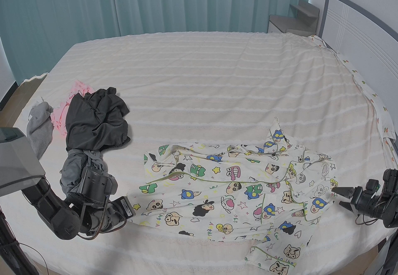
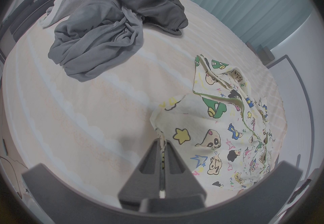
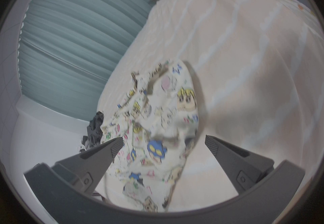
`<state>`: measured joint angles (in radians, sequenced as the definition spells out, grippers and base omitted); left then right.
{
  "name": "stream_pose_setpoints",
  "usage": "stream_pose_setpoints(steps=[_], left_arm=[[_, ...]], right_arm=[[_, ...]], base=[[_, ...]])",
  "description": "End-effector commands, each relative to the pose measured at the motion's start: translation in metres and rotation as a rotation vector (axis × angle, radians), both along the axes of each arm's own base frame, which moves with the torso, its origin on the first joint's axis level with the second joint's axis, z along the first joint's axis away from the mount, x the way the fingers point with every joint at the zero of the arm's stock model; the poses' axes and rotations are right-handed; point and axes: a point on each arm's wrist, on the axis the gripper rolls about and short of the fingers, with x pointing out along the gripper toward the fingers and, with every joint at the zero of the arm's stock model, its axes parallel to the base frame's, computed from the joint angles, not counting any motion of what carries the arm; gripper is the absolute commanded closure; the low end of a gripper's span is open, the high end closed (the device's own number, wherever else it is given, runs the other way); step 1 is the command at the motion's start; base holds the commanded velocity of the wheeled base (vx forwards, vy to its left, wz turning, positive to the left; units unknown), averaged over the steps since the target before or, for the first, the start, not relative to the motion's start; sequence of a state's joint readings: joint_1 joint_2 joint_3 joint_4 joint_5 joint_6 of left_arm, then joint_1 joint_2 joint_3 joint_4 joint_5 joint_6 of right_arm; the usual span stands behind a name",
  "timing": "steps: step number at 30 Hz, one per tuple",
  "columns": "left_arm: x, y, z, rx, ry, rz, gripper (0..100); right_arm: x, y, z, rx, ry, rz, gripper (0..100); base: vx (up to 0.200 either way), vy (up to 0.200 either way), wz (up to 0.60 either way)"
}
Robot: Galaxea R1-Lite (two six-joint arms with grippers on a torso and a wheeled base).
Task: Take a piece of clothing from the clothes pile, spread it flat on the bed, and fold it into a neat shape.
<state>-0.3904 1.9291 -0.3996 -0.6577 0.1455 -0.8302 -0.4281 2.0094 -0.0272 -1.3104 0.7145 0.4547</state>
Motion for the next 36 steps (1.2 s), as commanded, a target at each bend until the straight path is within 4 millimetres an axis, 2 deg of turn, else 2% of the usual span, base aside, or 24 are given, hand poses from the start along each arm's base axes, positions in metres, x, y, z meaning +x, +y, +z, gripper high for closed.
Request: stream_pose_setpoints(steps=[1,7,15,19,28,36], left_arm=[[-0.004,0.001,0.006,-0.024,-0.016,0.012,100],[-0.007,0.002,0.003,-0.023,0.0,0.009,100],[-0.006,0.001,0.004,-0.026,-0.001,0.006,100],[-0.006,0.001,0.004,-0.025,-0.002,0.007,100],[-0.006,0.001,0.004,-0.025,-0.002,0.007,100],[-0.004,0.001,0.003,-0.026,-0.003,0.008,100]], right_arm=[[-0.017,0.019,-0.001,-0.043,0.089,0.124,0],[-0.034,0.031,-0.011,-0.104,0.192,0.29,0],[-0.034,0.047,-0.012,-0.092,0.223,0.386,0],[-0.031,0.064,-0.016,-0.066,0.263,0.465,0],[-0.023,0.075,-0.032,-0.104,0.33,0.475,0],[-0.019,0.076,-0.033,-0.122,0.316,0.471,0]], base=[[0.0,0.0,0.0],[0.0,0.0,0.0],[0.0,0.0,0.0],[0.0,0.0,0.0],[0.0,0.0,0.0],[0.0,0.0,0.0]])
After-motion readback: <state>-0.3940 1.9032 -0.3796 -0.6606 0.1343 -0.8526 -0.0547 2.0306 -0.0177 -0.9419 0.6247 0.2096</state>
